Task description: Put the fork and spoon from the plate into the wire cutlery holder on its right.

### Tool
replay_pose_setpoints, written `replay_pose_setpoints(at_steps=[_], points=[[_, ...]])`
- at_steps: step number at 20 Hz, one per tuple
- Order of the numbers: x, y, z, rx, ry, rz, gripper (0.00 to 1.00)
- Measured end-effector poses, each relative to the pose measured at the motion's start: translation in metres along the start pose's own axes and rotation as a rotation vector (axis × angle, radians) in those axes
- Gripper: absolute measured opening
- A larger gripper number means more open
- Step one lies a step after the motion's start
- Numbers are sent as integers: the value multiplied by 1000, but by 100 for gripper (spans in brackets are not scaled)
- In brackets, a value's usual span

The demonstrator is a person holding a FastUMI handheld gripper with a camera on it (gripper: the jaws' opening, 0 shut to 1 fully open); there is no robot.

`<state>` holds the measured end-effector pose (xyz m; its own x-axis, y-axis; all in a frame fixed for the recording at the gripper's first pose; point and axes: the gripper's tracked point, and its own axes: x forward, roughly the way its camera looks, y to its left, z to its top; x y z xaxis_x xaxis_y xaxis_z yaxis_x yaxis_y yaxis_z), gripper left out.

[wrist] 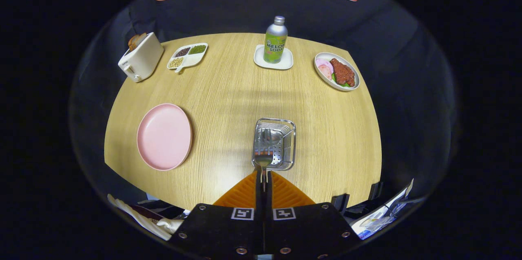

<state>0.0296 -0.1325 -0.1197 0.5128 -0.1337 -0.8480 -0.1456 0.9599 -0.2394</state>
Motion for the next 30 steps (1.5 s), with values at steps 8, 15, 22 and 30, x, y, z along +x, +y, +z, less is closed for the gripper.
replay_pose_setpoints(at_steps=[8, 15, 22, 30], points=[[26, -5, 9, -53, 149, -27, 3], [45, -9, 12, -62, 214, -50, 3], [49, -3, 20, -61, 202, -40, 10], [28, -4, 35, 24, 78, -18, 47]])
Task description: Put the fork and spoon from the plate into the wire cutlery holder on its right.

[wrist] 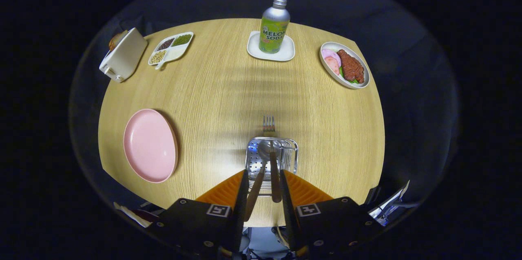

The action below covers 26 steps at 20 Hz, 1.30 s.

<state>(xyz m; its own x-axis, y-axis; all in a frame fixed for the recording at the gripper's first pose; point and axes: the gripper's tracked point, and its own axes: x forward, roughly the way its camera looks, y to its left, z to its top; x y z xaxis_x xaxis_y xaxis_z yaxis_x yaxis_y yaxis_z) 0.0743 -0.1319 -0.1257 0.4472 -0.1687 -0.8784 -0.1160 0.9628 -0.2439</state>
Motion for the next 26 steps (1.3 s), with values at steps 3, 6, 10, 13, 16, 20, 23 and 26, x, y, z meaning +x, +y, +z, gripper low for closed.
replay_pose_setpoints(at_steps=[3, 6, 10, 13, 16, 20, 23, 26], points=[[-16, 1, 13, 18, -81, 9, 62], [-31, -1, 39, 72, -208, 8, 85], [-57, 9, 72, 129, -375, 31, 99], [-85, 19, 88, 141, -497, 42, 99], [-115, 32, 99, 150, -621, 49, 99], [-161, 39, 106, 136, -778, 17, 98], [-182, 39, 102, 144, -848, -19, 98], [-191, 51, 95, 183, -887, 15, 99]])
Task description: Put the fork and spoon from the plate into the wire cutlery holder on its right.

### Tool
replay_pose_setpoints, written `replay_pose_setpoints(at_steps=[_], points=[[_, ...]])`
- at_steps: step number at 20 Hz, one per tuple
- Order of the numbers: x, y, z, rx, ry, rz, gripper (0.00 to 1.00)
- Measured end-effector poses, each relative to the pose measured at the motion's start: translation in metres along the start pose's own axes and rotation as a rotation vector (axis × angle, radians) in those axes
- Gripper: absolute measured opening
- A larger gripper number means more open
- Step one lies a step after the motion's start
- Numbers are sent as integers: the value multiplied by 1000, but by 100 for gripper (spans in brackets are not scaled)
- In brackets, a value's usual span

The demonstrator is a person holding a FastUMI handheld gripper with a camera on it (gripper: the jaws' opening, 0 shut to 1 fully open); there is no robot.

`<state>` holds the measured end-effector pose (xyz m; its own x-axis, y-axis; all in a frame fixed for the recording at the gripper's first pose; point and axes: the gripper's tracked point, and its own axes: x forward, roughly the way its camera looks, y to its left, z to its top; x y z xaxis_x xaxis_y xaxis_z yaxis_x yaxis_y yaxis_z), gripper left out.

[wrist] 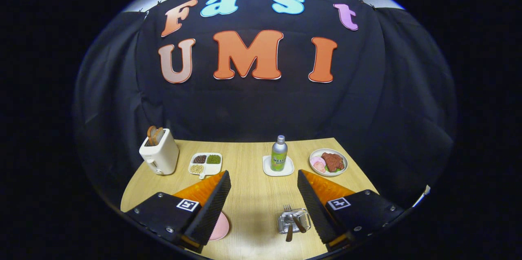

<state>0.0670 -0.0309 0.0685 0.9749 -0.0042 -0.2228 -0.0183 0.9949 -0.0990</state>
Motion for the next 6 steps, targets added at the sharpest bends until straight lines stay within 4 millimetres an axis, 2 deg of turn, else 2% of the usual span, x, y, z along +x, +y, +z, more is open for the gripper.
replay_pose_setpoints(at_steps=[3, 6], points=[[-10, -7, 0, 22, -45, -31, 99], [-17, -5, 5, 39, -74, -9, 98]])
